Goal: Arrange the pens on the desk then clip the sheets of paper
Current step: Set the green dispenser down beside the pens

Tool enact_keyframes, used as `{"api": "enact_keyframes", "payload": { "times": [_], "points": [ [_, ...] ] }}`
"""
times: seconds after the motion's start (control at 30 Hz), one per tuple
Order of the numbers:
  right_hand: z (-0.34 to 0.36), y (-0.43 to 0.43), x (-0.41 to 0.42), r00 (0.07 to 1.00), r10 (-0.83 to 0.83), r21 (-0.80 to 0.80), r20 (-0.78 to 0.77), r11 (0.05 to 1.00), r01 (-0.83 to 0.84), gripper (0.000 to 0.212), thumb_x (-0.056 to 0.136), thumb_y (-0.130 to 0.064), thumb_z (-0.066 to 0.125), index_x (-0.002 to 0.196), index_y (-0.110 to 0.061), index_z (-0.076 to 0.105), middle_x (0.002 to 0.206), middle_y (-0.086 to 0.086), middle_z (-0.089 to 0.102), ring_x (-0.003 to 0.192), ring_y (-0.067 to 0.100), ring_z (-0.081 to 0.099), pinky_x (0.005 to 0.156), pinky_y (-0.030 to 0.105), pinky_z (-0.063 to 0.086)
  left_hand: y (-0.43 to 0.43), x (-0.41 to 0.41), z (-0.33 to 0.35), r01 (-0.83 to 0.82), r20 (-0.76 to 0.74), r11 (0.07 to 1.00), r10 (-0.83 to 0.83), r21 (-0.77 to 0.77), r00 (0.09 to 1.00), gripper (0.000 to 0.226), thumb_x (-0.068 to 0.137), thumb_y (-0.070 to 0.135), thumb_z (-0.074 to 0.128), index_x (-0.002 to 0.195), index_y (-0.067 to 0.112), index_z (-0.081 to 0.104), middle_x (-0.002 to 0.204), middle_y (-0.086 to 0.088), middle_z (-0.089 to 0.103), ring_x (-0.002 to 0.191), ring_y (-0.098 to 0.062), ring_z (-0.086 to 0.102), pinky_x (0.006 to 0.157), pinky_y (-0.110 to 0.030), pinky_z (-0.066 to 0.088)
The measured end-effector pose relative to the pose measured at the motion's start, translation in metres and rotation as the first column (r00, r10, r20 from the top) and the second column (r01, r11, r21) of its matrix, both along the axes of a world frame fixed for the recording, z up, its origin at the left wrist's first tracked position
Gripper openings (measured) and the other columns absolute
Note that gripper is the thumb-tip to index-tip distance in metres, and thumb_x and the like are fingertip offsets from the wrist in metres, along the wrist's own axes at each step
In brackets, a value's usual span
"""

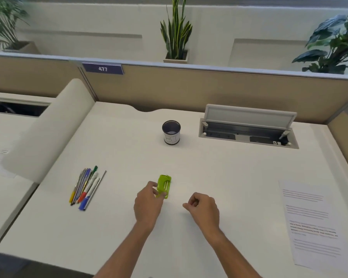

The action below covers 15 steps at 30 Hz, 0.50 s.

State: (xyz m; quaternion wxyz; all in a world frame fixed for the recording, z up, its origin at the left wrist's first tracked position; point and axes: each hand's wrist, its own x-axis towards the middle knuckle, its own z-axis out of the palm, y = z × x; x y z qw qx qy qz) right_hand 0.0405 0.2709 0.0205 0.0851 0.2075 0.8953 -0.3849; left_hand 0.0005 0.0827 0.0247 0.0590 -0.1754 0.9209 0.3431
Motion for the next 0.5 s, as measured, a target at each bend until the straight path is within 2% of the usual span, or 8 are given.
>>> {"api": "enact_keyframes", "payload": {
  "times": [0.07, 0.13, 0.23, 0.4, 0.5],
  "points": [
    [-0.003, -0.008, -0.009, 0.999, 0.038, 0.022, 0.011, 0.999, -0.038, 0.025, 0.077, -0.04, 0.088, 0.072, -0.024, 0.07, 0.065, -0.011, 0.07, 0.064, 0.006, 0.067, 0.055, 0.024, 0.047, -0.005, -0.011, -0.002, 0.038, -0.041, 0.994, -0.042, -0.107, 0.998, 0.049, 0.089, 0.042, 0.083, 0.132, 0.029, 0.064, 0.12, 0.01, 0.073, 0.108, -0.023, 0.073, 0.082, -0.038, 0.058],
    [-0.004, -0.014, -0.019, 0.996, 0.08, 0.029, 0.026, 0.996, -0.081, 0.02, 0.079, -0.038, 0.087, 0.076, -0.024, 0.072, 0.068, -0.01, 0.07, 0.068, 0.008, 0.068, 0.058, 0.025, 0.049, -0.007, -0.024, -0.004, 0.077, -0.018, 0.988, -0.08, -0.132, 0.997, 0.061, 0.089, 0.044, 0.082, 0.143, 0.027, 0.06, 0.135, 0.006, 0.068, 0.12, -0.027, 0.07, 0.09, -0.041, 0.059],
    [-0.004, -0.02, -0.033, 0.989, 0.138, 0.024, 0.049, 0.99, -0.139, 0.015, 0.081, -0.033, 0.086, 0.084, -0.026, 0.073, 0.074, -0.009, 0.072, 0.074, 0.01, 0.069, 0.061, 0.024, 0.048, -0.007, -0.042, -0.007, 0.082, 0.058, 0.992, -0.076, -0.097, 0.995, 0.067, 0.088, 0.051, 0.082, 0.146, 0.025, 0.059, 0.14, 0.001, 0.068, 0.128, -0.028, 0.066, 0.097, -0.043, 0.058],
    [-0.013, -0.031, -0.046, 0.984, 0.156, -0.018, 0.084, 0.988, -0.155, 0.016, 0.081, -0.03, 0.086, 0.088, -0.026, 0.073, 0.079, -0.009, 0.074, 0.077, 0.011, 0.07, 0.066, 0.028, 0.054, -0.005, -0.06, -0.013, 0.058, 0.133, 0.995, -0.047, -0.079, 0.99, 0.055, 0.087, 0.053, 0.082, 0.133, 0.025, 0.069, 0.12, 0.002, 0.077, 0.112, -0.026, 0.072, 0.088, -0.039, 0.06],
    [-0.025, -0.032, -0.042, 0.982, 0.164, -0.083, 0.093, 0.984, -0.157, 0.018, 0.079, -0.023, 0.089, 0.089, -0.019, 0.075, 0.087, -0.007, 0.073, 0.085, 0.016, 0.071, 0.083, 0.039, 0.061, -0.005, -0.064, -0.016, 0.042, 0.148, 0.996, -0.03, -0.081, 0.989, 0.034, 0.086, 0.048, 0.083, 0.111, 0.025, 0.077, 0.092, 0.009, 0.073, 0.089, -0.023, 0.071, 0.076, -0.034, 0.059]
  ]
}}
